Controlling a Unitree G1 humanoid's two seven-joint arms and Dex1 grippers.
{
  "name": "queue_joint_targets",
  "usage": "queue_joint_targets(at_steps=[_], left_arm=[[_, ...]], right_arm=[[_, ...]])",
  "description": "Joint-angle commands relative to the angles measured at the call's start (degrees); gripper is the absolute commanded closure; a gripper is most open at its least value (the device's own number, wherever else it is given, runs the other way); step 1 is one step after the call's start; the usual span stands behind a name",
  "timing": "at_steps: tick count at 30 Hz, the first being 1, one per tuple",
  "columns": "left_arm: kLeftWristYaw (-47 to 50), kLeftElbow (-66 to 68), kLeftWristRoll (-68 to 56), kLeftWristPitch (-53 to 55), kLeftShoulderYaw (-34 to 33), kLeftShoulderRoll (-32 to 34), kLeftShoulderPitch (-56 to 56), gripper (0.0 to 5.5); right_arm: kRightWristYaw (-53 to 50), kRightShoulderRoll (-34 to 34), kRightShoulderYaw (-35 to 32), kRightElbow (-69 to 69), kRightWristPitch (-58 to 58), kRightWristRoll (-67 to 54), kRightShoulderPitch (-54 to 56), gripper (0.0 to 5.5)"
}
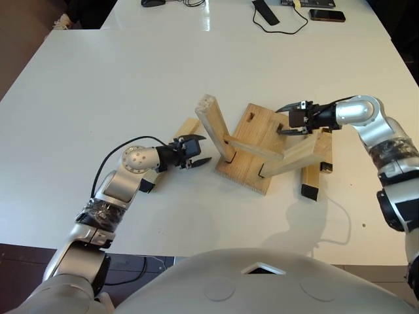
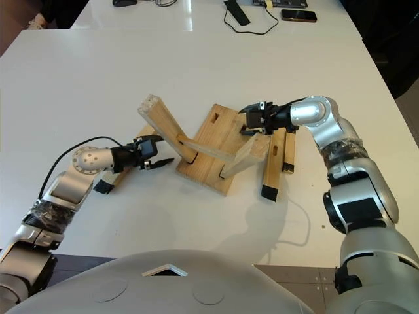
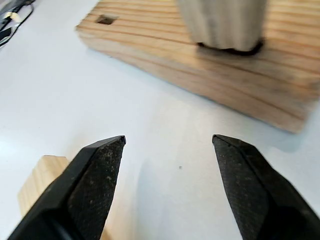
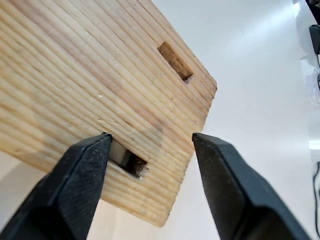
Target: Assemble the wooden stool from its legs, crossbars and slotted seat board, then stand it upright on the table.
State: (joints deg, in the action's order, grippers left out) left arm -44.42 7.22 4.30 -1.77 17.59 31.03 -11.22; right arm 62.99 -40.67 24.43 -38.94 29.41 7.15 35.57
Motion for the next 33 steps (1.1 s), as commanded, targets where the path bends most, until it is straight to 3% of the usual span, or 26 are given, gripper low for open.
queue_joint_targets(at_steps=[1, 6, 13, 21, 25, 33], left_arm=[[4.5, 4.5, 3.0, -0.8, -0.2, -1.9, -1.4, 2.27], [7.4, 7.9, 4.9, -3.3, -0.2, -2.5, -2.9, 2.27], [5.2, 5.5, 1.7, -4.0, -3.6, -0.1, -0.6, 2.27], [-9.4, -16.4, -10.0, 1.0, -8.7, 11.8, 12.8, 2.27], [-15.2, -25.6, -17.7, 6.6, -11.0, 15.9, 17.0, 2.27], [-20.6, -33.3, -24.3, 14.0, -6.5, 16.7, 20.5, 2.27]], right_arm=[[8.3, -3.2, 0.1, 15.8, -9.4, -5.1, -8.8, 2.51], [8.7, -4.0, -4.2, 24.7, -18.7, -9.2, -9.2, 2.51], [2.6, -1.6, -6.9, 19.1, -19.3, -6.1, -8.5, 2.51], [-1.0, 0.2, -11.9, 21.4, -24.1, -9.0, -8.4, 2.51], [-3.3, 3.0, -11.1, 19.8, -23.1, -8.0, -8.4, 2.51], [-4.5, 11.1, -6.1, 10.4, -17.6, -3.4, -2.9, 2.51]])
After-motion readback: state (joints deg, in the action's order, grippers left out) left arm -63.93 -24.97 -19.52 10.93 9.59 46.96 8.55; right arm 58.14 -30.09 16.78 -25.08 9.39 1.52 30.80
